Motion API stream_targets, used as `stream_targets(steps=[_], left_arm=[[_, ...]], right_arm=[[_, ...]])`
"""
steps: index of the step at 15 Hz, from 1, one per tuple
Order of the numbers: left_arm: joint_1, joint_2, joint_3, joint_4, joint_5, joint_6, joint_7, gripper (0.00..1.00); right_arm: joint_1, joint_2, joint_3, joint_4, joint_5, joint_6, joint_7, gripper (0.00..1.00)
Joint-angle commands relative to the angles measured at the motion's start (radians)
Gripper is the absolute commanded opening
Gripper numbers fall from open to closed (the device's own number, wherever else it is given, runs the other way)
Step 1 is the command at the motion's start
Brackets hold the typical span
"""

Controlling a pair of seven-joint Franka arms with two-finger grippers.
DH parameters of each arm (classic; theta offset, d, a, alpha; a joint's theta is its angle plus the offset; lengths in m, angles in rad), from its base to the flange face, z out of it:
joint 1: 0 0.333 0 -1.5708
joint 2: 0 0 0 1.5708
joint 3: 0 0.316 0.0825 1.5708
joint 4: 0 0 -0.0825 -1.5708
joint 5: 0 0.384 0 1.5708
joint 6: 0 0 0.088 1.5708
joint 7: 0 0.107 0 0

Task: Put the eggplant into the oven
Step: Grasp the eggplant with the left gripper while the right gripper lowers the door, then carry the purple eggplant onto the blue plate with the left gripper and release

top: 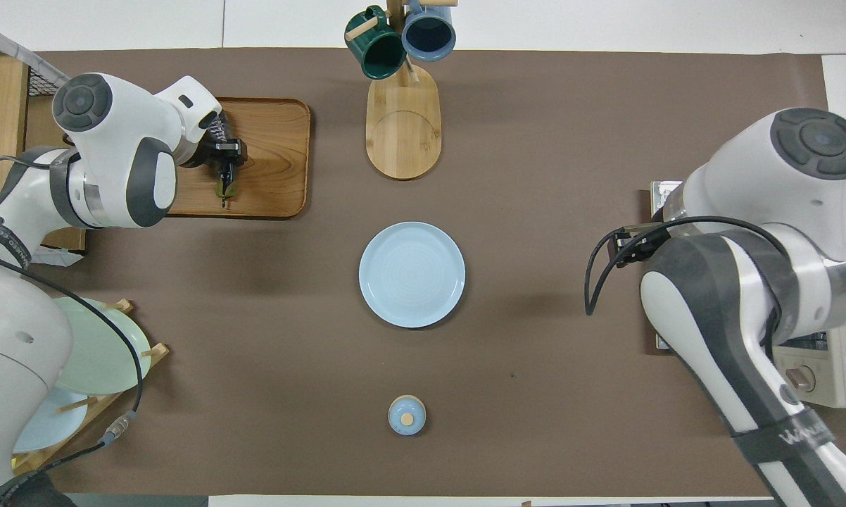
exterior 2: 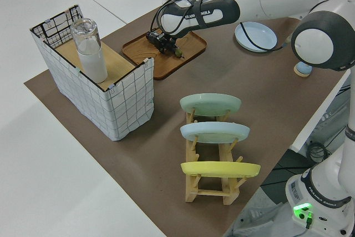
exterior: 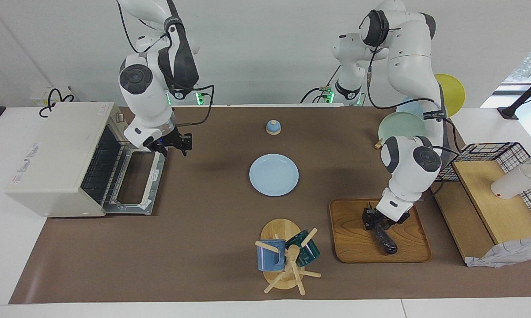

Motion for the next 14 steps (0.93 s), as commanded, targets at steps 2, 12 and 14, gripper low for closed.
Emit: stream_targets(steps=[2,12,14], left_arm=[[-0.004,-0.017,0.001,0.004,0.014,-0.029,0.001,0.00],[-0.328,-0.285,0.001,-0.072,-0.087,-0.259,-0.475,0.00],[-0.416,-0.299,0.001,-0.160,-0.087,-0.171,-0.552,0.00]], right_arm=[[-0.068,-0.029,0.001,0.101,0.007,-0.143,-0.033,0.63],[-0.076,-0.047,-0.001,0.134,-0.009,-0.183,-0.035,0.79],[-0.075,-0.052,-0.001,0.134,-0.009,-0.178,-0.035,1.00]])
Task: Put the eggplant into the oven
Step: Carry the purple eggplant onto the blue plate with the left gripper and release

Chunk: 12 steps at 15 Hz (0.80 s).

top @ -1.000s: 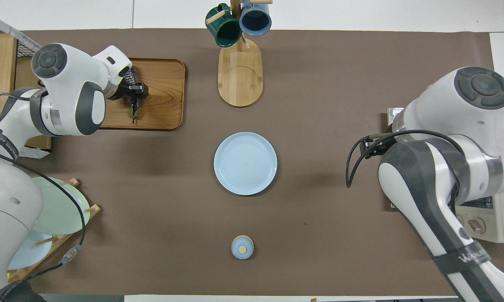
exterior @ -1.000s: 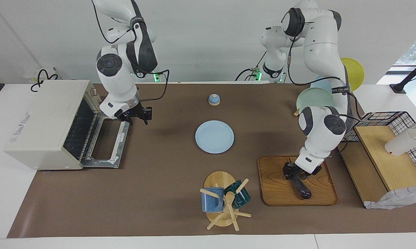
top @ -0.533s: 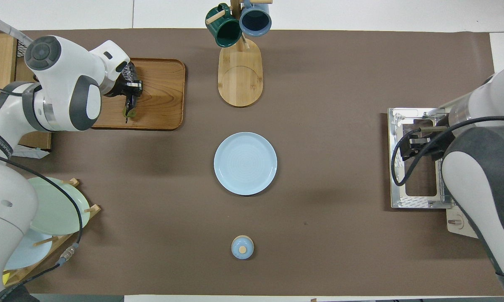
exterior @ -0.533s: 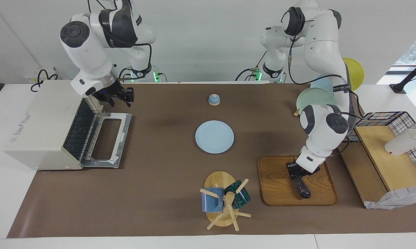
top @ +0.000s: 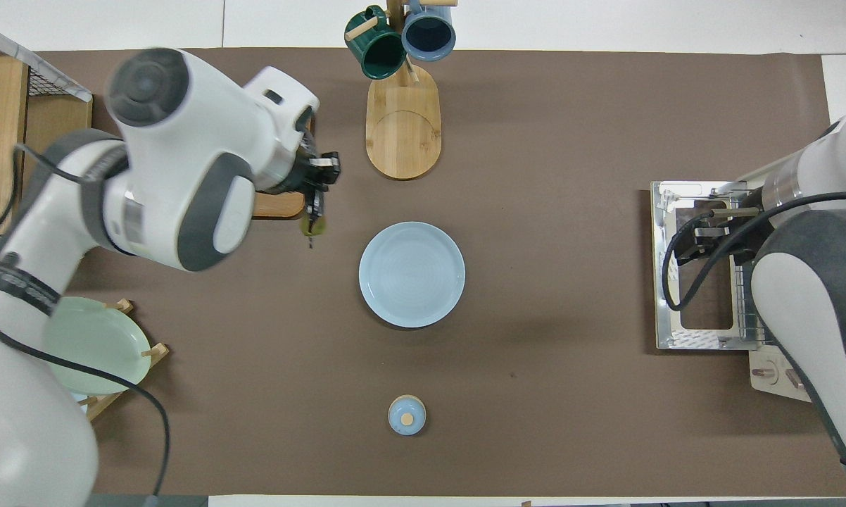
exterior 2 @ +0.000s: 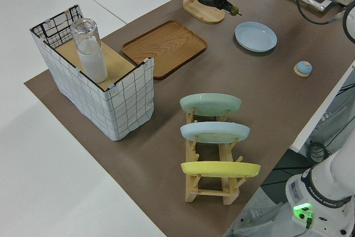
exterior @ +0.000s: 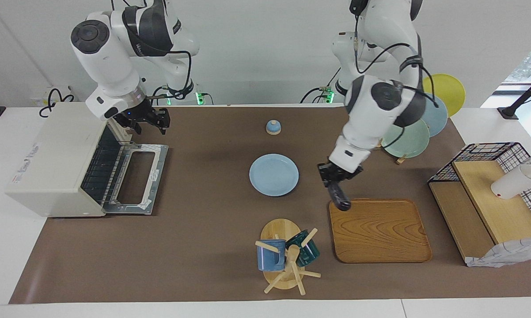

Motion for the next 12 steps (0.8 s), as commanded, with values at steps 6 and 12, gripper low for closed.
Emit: stream_targets(steps=[6,12], left_arm=[[-0.200,-0.016,0.024,-0.235,-0.008,0.215,-0.124,0.00],[-0.231,0.004,0.025,-0.279,0.000,0.301,-0.148,0.35]], right_arm=[[-0.004,-0.008,0.010,0.015,-0.007,-0.009,-0.026,1.00],[-0.016,-0.008,0.002,0.015,-0.005,0.000,-0.083,1.00]])
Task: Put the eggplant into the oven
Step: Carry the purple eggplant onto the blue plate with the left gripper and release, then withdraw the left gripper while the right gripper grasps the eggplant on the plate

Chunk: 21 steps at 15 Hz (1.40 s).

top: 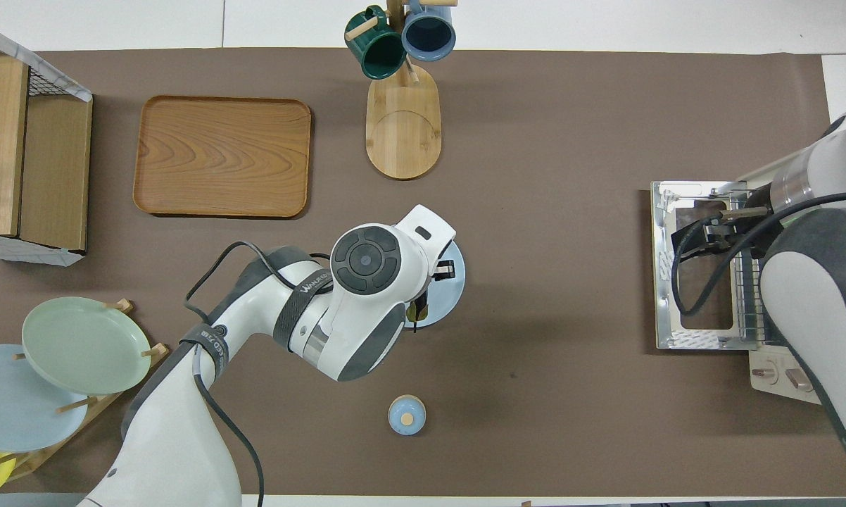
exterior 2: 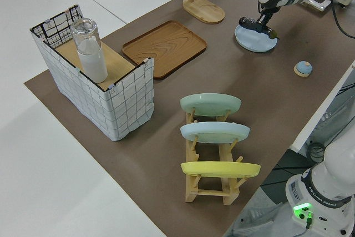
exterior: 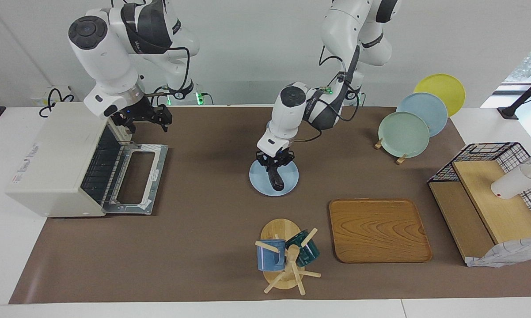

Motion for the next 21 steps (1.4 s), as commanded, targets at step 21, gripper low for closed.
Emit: stream_targets(steps=[21], left_arm=[[0.346,-0.069,0.024,0.388,-0.002,-0.539,0.256,1.00]], right_arm=[[0.399,0.128,0.043,-0.015,0.023,0.352,0.319,1.00]])
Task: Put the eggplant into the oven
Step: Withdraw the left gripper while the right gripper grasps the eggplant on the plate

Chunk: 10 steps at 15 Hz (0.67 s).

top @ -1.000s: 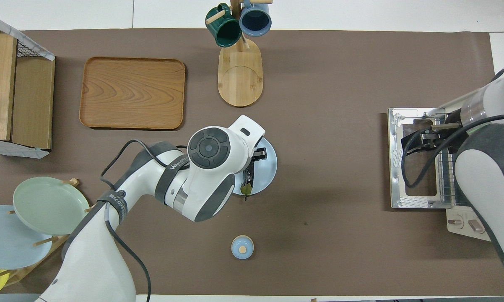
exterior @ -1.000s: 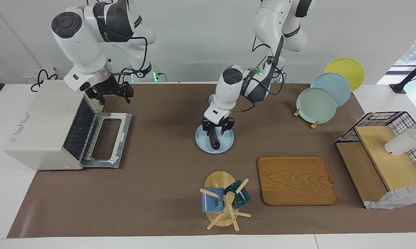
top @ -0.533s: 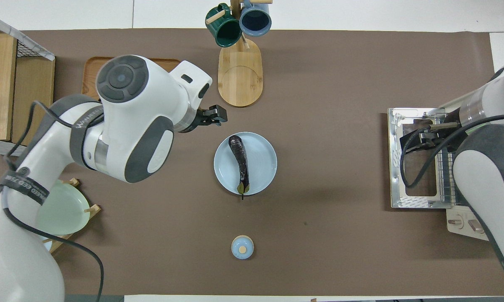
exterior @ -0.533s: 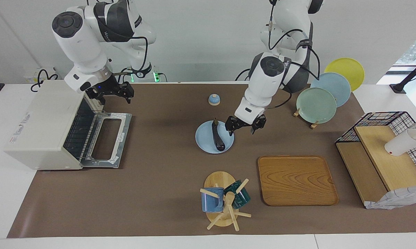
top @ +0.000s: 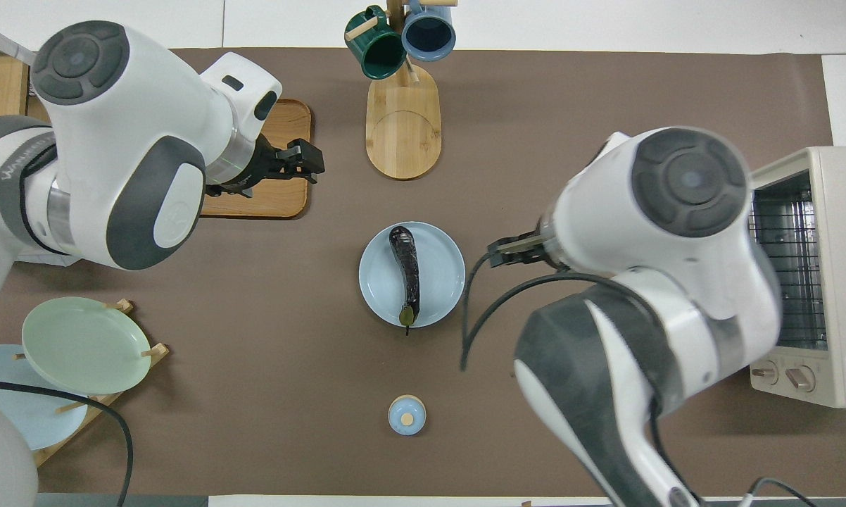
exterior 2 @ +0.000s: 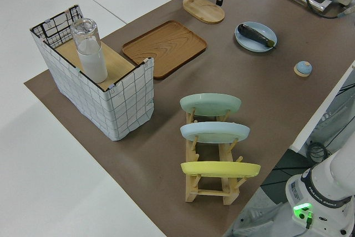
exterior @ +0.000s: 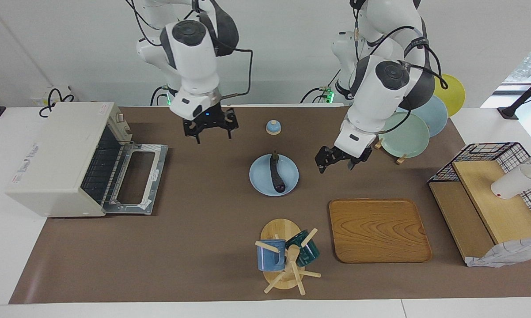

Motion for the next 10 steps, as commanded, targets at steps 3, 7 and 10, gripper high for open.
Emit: stream_targets(steps=[3,7,10], left_arm=[[0.041,-0.012,-0.004,0.022,-0.008,-0.055,0.052,1.00],[0.059,-0.012,-0.010,0.022,-0.008,-0.055,0.053,1.00],[0.069,-0.015,-0.012,0.022,-0.013,-0.062,0.055,1.00]], right_arm=[[0.160,0.143,-0.001,0.024,-0.001,0.227,0.160,1.00],[0.287,0.353,-0.001,0.205,-0.149,0.240,0.318,1.00],[0.281,0.392,0.002,0.157,-0.162,0.382,0.323,1.00]])
